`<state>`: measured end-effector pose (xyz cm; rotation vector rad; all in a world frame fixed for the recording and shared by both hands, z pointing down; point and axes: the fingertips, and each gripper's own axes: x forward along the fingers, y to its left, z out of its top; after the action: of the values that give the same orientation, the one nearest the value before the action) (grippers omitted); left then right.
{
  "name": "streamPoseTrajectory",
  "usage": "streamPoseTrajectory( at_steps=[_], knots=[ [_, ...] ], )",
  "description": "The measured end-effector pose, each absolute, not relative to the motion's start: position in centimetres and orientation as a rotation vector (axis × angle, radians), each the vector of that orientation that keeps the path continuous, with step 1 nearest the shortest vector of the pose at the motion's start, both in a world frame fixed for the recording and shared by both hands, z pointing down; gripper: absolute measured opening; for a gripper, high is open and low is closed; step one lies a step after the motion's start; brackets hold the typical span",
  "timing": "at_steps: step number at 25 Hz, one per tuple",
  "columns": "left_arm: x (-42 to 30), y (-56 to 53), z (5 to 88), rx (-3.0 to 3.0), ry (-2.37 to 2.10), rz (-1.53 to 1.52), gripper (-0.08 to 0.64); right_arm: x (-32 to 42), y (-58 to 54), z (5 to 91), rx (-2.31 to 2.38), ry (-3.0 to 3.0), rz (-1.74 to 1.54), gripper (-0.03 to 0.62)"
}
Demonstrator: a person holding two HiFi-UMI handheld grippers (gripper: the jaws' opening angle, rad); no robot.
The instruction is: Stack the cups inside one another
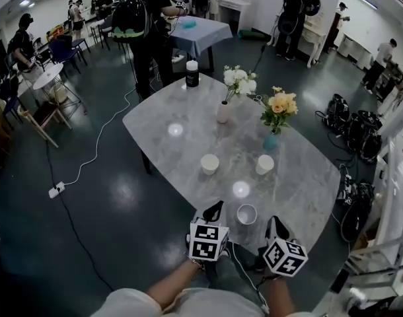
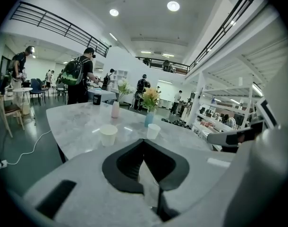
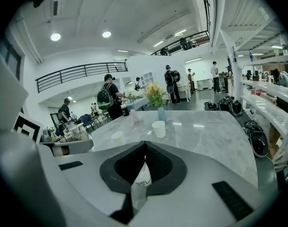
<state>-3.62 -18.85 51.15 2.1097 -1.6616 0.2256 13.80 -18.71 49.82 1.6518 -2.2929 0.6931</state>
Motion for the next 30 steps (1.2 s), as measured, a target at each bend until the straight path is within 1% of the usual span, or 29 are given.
streamPoseTrajectory(
  at_steps=[12,30],
  knots=[
    [-3.4,-22.7,49.9,2.059,-1.764,0.229,-0.005,13.1,-24.1,48.6,1.542,-2.409,0.666,0.008],
    [-4.4,-25.9,52.2,1.993,-1.779,0.299,-0.005,14.0,-30.3,50.8,1.491,-2.405,0.662,0.009]
  ],
)
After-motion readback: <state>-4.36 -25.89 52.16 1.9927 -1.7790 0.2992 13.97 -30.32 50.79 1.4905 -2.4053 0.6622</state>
